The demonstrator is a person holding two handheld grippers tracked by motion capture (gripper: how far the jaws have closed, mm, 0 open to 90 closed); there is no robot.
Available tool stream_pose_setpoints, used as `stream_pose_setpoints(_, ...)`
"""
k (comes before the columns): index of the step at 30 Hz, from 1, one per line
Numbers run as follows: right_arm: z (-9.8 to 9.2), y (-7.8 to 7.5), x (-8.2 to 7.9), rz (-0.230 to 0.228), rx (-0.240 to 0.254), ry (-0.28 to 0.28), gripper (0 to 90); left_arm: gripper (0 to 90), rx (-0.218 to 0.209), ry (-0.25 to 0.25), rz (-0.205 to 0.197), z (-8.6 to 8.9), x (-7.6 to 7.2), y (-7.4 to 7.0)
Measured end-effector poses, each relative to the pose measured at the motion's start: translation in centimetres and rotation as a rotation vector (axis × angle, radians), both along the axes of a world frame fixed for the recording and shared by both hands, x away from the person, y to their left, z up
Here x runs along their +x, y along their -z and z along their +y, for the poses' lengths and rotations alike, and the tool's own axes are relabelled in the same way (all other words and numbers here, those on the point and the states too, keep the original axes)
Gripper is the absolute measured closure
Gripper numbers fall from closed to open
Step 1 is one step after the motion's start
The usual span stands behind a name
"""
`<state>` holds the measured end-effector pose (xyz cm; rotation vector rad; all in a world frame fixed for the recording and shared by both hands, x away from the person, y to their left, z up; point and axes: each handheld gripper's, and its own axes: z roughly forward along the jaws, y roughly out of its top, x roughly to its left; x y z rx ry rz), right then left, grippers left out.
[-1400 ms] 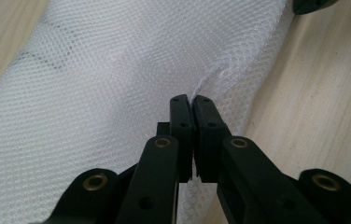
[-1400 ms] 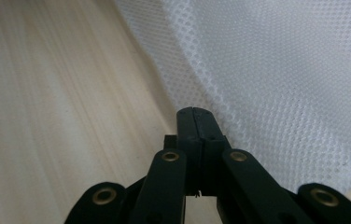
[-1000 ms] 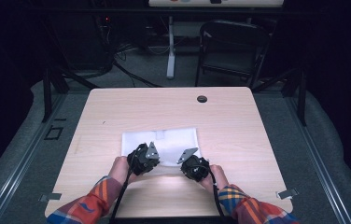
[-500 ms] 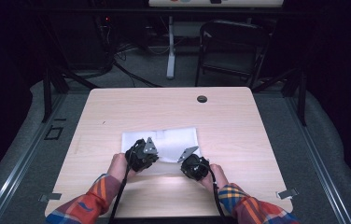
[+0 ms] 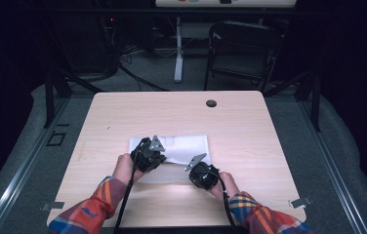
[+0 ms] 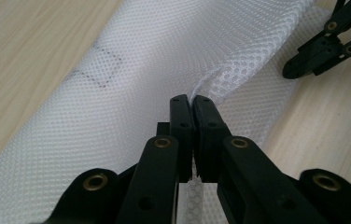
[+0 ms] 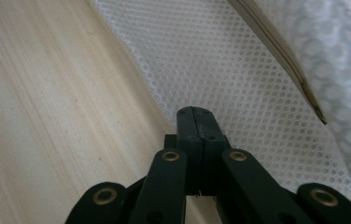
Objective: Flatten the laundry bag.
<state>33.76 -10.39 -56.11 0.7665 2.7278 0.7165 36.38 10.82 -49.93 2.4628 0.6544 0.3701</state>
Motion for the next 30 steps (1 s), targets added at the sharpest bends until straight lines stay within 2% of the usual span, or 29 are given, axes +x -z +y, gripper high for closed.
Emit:
stream_pose_setpoints(3, 0.1, -0.4, -0.2, -0.016, -0.008, -0.013, 90.0, 87.5, 0.003, 0.01, 0.008, -0.3, -0.2, -0.1)
stream_pose_setpoints(4, 0.2, -0.4, -0.2, -0.034, 0.014, -0.007, 90.0, 87.5, 0.006, 0.014, 0.008, -0.4, -0.2, -0.1)
stream_pose_setpoints(6, 0.4, -0.6, -0.3, -0.06, 0.002, -0.016, 90.0, 87.5, 0.005, 0.01, 0.009, -0.5, -0.3, 0.0)
stream_pose_setpoints(8, 0.6, -0.3, -0.2, -0.066, 0.002, -0.009, 90.0, 87.5, 0.001, 0.007, 0.018, -0.5, -0.3, 0.0)
stream_pose_setpoints(10, 0.5, 0.1, -0.1, -0.055, -0.007, -0.003, 90.0, 87.5, 0.0, -0.001, 0.02, -0.5, -0.3, 0.0)
stream_pose_setpoints(12, 0.3, 0.2, 0.0, -0.051, 0.006, -0.001, 90.0, 87.5, 0.0, -0.008, 0.021, -0.5, -0.3, -0.1)
stream_pose_setpoints(17, 0.3, 0.3, -0.1, -0.055, 0.007, 0.0, 90.0, 87.5, -0.003, -0.015, 0.026, -0.4, -0.3, -0.5)
stream_pose_setpoints(20, 0.2, 0.3, -0.1, -0.05, 0.014, -0.002, 90.0, 87.4, -0.002, -0.023, 0.042, -0.4, -0.2, -0.8)
stream_pose_setpoints(21, 0.1, 0.2, -0.1, -0.045, -0.003, -0.013, 90.0, 87.4, -0.003, -0.026, 0.043, -0.4, -0.2, -0.9)
stream_pose_setpoints(22, 0.2, 0.3, -0.1, -0.045, 0.014, -0.007, 90.0, 87.4, 0.0, -0.025, 0.044, -0.4, -0.2, -1.0)
stream_pose_setpoints(24, 0.2, 0.2, -0.2, -0.042, 0.007, -0.013, 90.0, 87.4, -0.001, -0.03, 0.049, -0.5, -0.3, -1.3)
stream_pose_setpoints(30, 0.0, 0.1, -0.4, -0.026, 0.005, -0.019, 90.0, 87.3, 0.007, -0.044, 0.028, -0.6, -0.3, -2.3)
